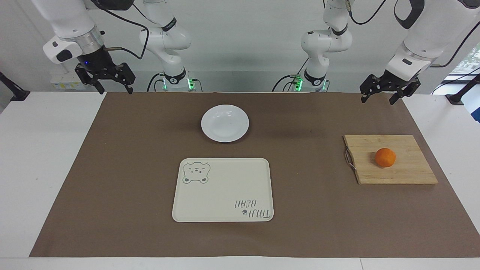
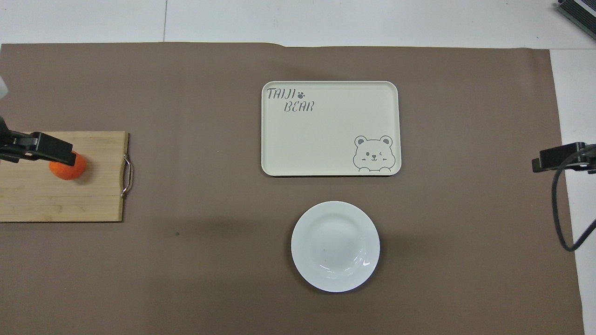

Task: Place orange and plate with both arms

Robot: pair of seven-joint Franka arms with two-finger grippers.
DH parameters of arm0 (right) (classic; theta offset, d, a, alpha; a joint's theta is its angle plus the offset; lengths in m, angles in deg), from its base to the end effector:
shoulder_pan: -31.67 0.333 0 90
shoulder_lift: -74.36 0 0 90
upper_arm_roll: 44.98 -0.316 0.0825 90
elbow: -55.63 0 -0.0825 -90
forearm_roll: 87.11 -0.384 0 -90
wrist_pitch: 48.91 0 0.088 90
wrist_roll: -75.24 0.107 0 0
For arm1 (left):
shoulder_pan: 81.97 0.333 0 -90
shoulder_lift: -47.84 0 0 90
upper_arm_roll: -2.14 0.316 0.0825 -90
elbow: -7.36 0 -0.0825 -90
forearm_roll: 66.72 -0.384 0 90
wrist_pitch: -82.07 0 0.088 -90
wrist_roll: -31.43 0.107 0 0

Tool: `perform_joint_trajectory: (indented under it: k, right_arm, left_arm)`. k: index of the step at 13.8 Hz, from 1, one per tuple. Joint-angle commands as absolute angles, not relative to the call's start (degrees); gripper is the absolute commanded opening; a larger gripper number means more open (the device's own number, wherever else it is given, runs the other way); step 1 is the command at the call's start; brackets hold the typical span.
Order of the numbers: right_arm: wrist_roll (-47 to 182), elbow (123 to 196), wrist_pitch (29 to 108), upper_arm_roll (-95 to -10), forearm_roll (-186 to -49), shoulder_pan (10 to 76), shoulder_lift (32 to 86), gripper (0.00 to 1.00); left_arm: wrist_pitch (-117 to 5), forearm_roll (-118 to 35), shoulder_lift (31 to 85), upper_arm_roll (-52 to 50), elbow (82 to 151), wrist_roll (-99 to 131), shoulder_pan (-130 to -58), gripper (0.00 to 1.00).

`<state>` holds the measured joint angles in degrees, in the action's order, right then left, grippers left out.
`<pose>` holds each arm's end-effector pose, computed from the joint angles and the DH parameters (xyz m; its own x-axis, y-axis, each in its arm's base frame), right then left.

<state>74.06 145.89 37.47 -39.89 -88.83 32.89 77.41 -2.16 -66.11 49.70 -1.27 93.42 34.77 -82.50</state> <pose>0.5305 -0.0339 0.6457 0.9989 -0.0449 -0.0139 -0.0453 -0.9984 -0.0350 0.5530 -0.0387 0.6301 0.9898 -0.1277 -0.0635 -0.1269 -0.9918 0.0163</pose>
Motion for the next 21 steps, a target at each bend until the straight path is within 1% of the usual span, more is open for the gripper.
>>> perform_joint_trajectory:
  k: [1,21]
  right_arm:
    - [75.2,145.9,36.7,-39.9,-89.9,32.5,78.0,1.00]
    - [75.2,145.9,36.1,-40.4,-90.4,32.5,78.0,1.00]
  left_arm:
    - [-1.6,-67.0,50.9,-1.2,91.4,34.3,-82.6,1.00]
    - [-2.9,-67.1,51.1,-1.0,91.3,36.5,-80.9,1.00]
